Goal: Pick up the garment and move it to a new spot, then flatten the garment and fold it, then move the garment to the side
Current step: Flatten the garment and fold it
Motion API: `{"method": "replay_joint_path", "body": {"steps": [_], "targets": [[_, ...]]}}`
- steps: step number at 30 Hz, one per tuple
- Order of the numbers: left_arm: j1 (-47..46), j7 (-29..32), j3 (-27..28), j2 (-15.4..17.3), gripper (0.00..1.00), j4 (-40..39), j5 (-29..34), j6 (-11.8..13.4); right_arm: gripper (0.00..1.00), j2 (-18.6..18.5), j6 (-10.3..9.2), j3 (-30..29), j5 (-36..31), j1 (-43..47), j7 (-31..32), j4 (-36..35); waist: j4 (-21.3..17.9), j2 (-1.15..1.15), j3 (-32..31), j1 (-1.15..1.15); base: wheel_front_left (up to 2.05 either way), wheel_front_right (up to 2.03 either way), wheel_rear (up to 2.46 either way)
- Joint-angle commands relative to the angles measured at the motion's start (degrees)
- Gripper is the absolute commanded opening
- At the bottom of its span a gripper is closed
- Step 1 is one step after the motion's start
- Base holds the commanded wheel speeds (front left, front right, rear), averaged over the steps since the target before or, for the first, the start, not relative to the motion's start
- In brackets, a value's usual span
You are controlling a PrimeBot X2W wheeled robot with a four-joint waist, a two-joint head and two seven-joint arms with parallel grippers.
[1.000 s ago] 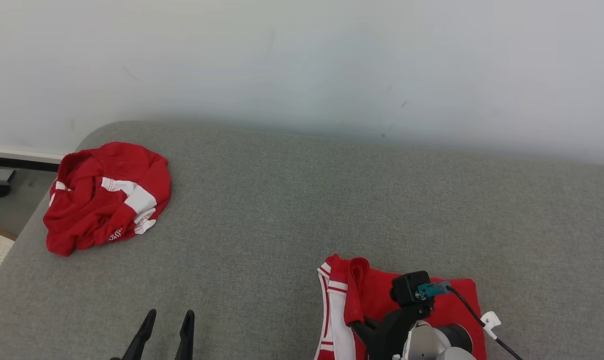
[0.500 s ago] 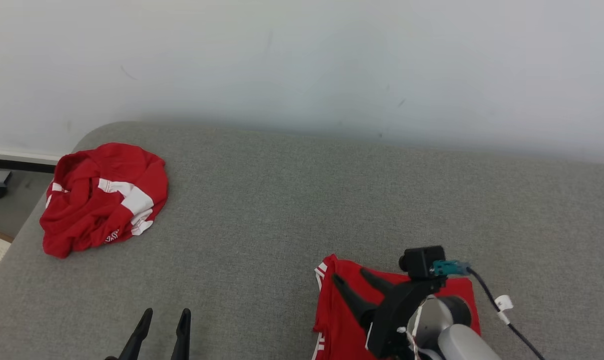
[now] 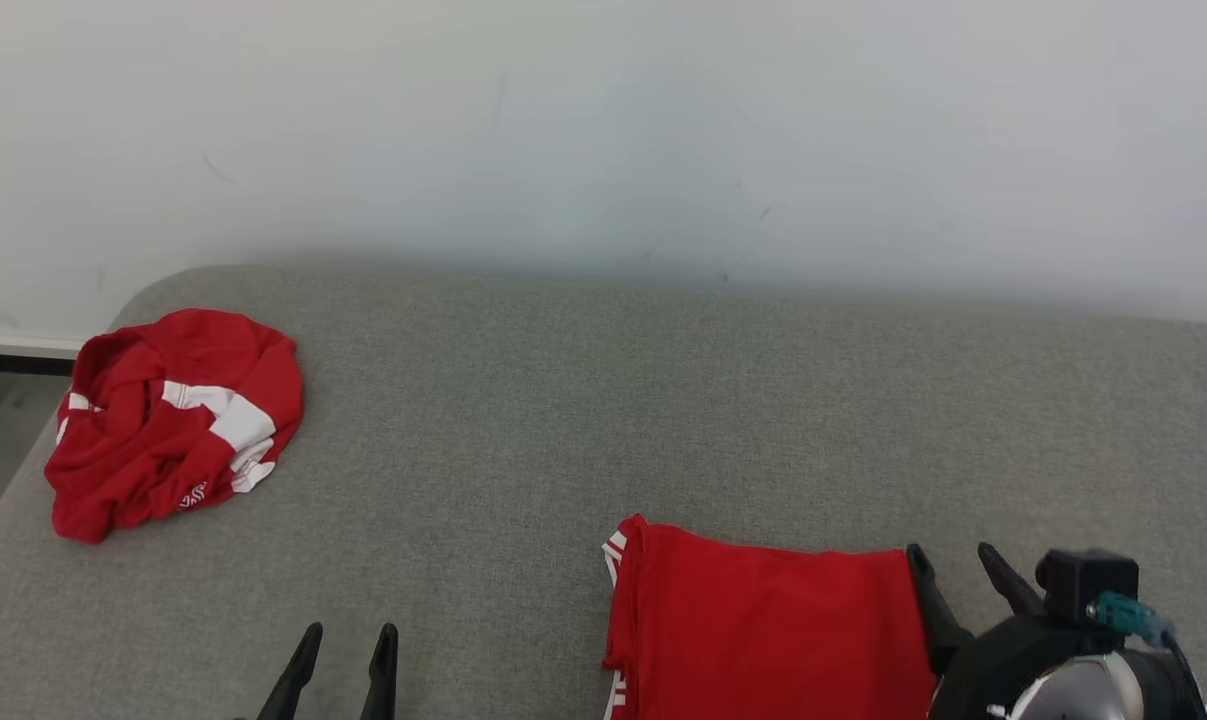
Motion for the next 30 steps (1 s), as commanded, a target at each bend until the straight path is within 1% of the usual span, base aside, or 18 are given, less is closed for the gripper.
{"method": "replay_joint_path", "body": {"steps": [1, 3, 6, 8, 10, 14, 19, 23, 30], "targets": [[-0.3, -0.4, 0.0, -0.3, 1.0, 0.4, 0.4, -0.1, 1.0, 0.1, -0.1, -0.5, -1.1, 1.5, -0.9, -0.4, -0.4, 0.0, 0.0, 0.0, 0.0, 0.0, 0.0], [-0.6, -0.5, -0.2, -0.4, 1.0, 0.6, 0.6, -0.3, 1.0, 0.0, -0.1, -1.3, -2.4, 2.9, -2.5, -0.1, -0.6, 0.0, -0.1, 0.0, 0.0, 0.0, 0.0], [-0.7, -0.5, -0.3, -0.5, 1.0, 1.1, 0.7, -0.4, 1.0, 0.0, -0.1, -3.4, -5.0, 4.8, -6.6, 1.2, -0.8, 0.0, -0.4, 0.0, 0.0, 0.0, 0.0], [-0.3, -0.5, -0.1, -0.7, 1.0, 1.4, 0.9, -0.3, 0.83, 0.0, -0.1, -5.2, -5.9, 5.8, -10.4, 2.0, -1.1, 0.0, -0.9, 0.0, 0.0, 0.0, 0.0], [0.4, -0.6, 0.4, -0.9, 1.0, 1.6, 1.1, -0.3, 1.0, 0.0, -0.1, -7.5, -5.5, 6.6, -14.2, 3.1, -1.6, 0.0, -1.4, 0.0, 0.0, 0.0, 0.0], [2.0, -0.6, 2.5, -1.7, 1.0, 0.6, 1.5, -0.2, 1.0, 0.0, -0.1, -9.8, -4.6, 8.1, -19.7, 5.0, -2.8, 0.0, -2.5, 0.0, 0.0, 0.0, 0.0], [3.5, -0.6, 5.5, -3.3, 1.0, -0.4, 3.9, -0.5, 1.0, 0.0, -0.1, -10.3, -6.5, 8.9, -24.1, 4.1, -5.0, 0.0, -3.9, 0.0, 0.0, 0.0, 0.0], [4.2, -0.5, 6.7, -4.1, 1.0, 0.0, 4.8, -0.8, 1.0, 0.0, -0.1, -9.7, -6.9, 9.4, -25.2, 3.0, -5.8, 0.0, -4.5, 0.0, 0.0, 0.0, 0.0], [5.1, -0.5, 8.8, -4.7, 1.0, 2.3, 6.1, -1.2, 1.0, 0.0, -0.1, -5.8, -6.7, 9.8, -24.7, 2.1, -7.2, 0.0, -5.9, 0.0, 0.0, 0.0, 0.0]]}}
